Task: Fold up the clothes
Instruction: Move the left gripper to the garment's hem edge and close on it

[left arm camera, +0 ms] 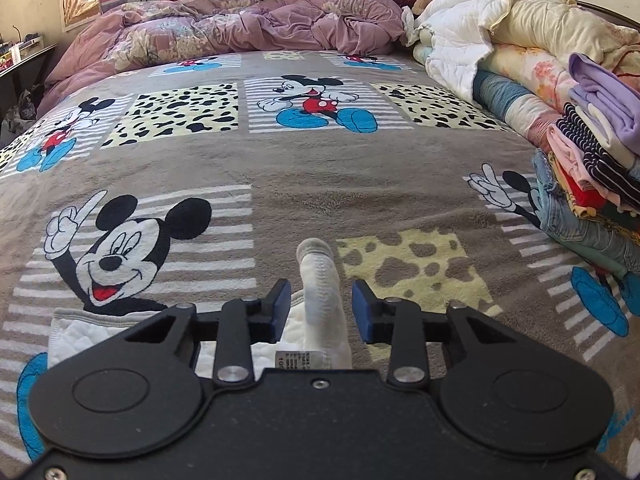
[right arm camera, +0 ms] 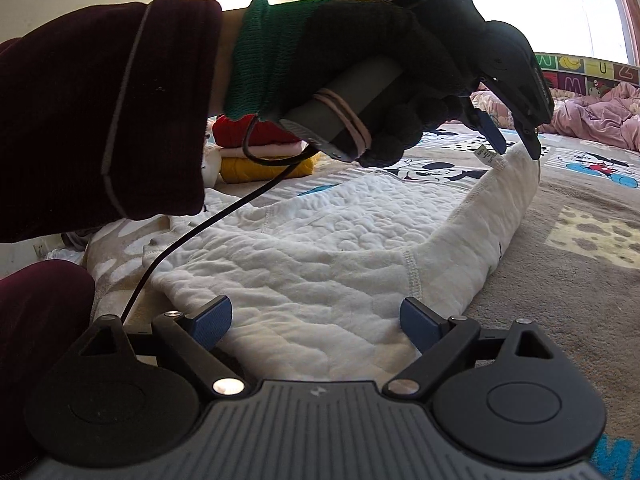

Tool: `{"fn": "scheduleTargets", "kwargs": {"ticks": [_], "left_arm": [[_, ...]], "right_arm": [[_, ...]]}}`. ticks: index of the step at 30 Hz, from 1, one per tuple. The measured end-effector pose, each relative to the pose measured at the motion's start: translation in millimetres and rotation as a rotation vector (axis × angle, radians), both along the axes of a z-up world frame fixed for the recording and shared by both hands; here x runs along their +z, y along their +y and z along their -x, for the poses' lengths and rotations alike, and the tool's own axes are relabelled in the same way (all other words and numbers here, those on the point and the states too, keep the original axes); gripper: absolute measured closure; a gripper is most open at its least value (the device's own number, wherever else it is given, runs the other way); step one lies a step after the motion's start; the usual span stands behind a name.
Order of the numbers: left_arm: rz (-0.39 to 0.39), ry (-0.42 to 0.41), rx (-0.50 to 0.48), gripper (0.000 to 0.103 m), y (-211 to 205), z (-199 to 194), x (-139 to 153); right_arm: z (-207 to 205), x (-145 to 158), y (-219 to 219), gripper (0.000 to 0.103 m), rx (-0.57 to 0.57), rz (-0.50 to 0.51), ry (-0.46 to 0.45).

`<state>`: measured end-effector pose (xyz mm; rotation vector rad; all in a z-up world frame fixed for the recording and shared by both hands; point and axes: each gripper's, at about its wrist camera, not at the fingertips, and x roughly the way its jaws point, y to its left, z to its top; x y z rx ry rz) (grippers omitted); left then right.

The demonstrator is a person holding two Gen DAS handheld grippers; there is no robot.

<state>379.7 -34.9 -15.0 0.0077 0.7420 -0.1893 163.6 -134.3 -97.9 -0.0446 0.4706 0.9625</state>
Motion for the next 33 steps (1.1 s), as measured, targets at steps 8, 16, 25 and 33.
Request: {"fn": "scheduleTargets", "kwargs": {"ticks": [8, 16, 25, 33], "left_arm": [[0.002, 0.002, 0.049, 0.096, 12.5, -7.5, -12.5], [-0.014, 0.024, 0.077, 0.097, 22.8, -15.6, -31.9], [-0.030, 0.060, 0.093, 0.097, 26.7, -22.0, -54.8], [-0.045, 0.092, 0.096, 0.097, 26.2, -26.1, -65.9]], "right_arm": [[-0.4, -2.0, 0.9, 0.009, 0.031, 0.008, 0.031], [-1.1, -2.0, -0.4, 0.008, 0.048, 0.002, 0.048], [-4.0, -1.6, -2.9, 0.005, 0.071, -0.008, 0.082], [-2.9, -0.7, -0.4, 0.004, 0.077, -0.010, 0.088]]}}
